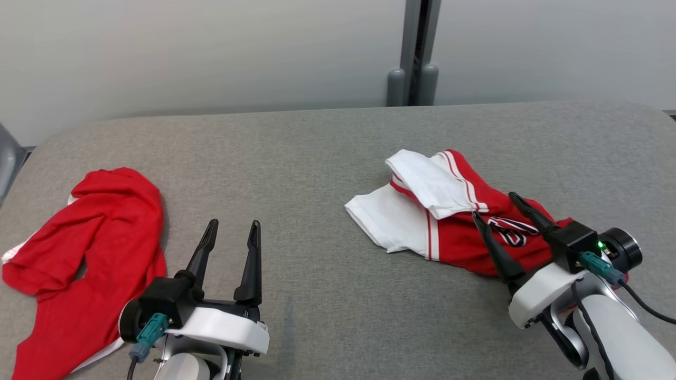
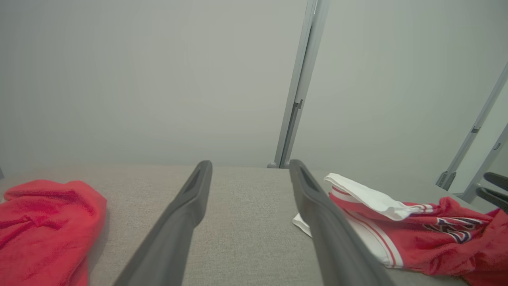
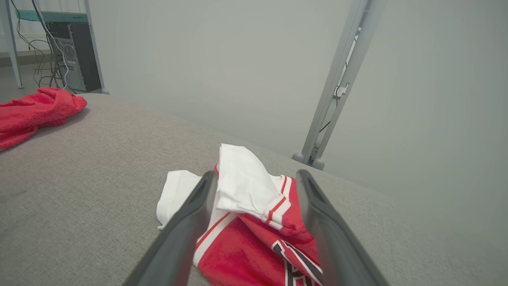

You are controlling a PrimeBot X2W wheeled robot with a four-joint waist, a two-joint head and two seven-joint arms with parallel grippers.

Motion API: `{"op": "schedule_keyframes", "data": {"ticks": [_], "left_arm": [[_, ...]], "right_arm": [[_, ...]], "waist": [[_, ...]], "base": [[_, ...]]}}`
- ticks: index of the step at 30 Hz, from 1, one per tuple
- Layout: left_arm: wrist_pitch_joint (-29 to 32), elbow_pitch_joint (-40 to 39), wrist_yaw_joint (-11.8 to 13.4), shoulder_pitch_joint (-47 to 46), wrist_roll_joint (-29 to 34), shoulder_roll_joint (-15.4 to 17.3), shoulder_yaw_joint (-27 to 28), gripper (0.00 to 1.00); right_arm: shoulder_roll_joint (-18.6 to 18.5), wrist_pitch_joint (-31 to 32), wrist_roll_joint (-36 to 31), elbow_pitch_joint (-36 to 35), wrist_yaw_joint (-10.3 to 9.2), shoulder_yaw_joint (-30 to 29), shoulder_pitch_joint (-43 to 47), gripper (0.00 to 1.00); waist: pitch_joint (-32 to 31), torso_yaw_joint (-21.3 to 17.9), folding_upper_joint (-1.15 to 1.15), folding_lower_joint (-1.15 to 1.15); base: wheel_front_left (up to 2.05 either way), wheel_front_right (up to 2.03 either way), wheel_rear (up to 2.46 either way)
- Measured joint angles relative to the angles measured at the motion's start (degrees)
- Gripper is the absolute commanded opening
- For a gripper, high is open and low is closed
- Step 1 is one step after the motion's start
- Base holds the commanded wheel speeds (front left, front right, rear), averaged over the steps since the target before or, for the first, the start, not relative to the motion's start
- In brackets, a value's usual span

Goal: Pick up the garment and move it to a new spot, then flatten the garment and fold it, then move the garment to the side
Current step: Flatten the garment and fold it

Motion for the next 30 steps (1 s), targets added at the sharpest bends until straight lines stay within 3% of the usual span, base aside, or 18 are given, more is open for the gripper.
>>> {"op": "schedule_keyframes", "data": {"ticks": [13, 21, 22, 24, 30], "left_arm": [[0.00, -0.08, 0.08, -1.12, -0.66, 0.04, -1.05, 1.00], [0.00, -0.04, 0.34, -1.13, -1.27, 0.04, -1.23, 1.00], [0.00, -0.05, 0.34, -1.13, -1.38, 0.04, -1.32, 1.00], [0.00, -0.10, 0.49, -1.13, -1.54, 0.08, -1.38, 1.00], [0.00, -0.31, 0.76, -1.26, -1.79, 0.04, -1.65, 1.00]], "right_arm": [[-1.57, -0.09, -5.30, 14.75, 0.00, 9.40, -8.11, 1.00], [-2.18, -0.10, -7.24, 20.08, 0.00, 9.65, -11.05, 1.00], [-2.10, -0.11, -7.35, 20.45, 0.00, 9.38, -11.22, 0.73], [-1.83, -0.11, -7.28, 21.26, 0.00, 8.39, -11.37, 0.00], [-1.55, -0.13, -6.99, 19.36, 0.00, 6.02, -11.89, 0.00]], "waist": [[2.90, 6.26, 0.00, 0.00], [4.15, 9.10, 0.00, 0.00], [4.26, 9.33, 0.00, 0.00], [4.43, 9.67, 0.00, 0.00], [4.78, 9.83, 0.00, 0.00]], "base": [[0.00, 0.00, 0.00], [0.00, 0.00, 0.00], [0.00, 0.00, 0.00], [0.00, 0.00, 0.00], [0.00, 0.00, 0.00]]}}
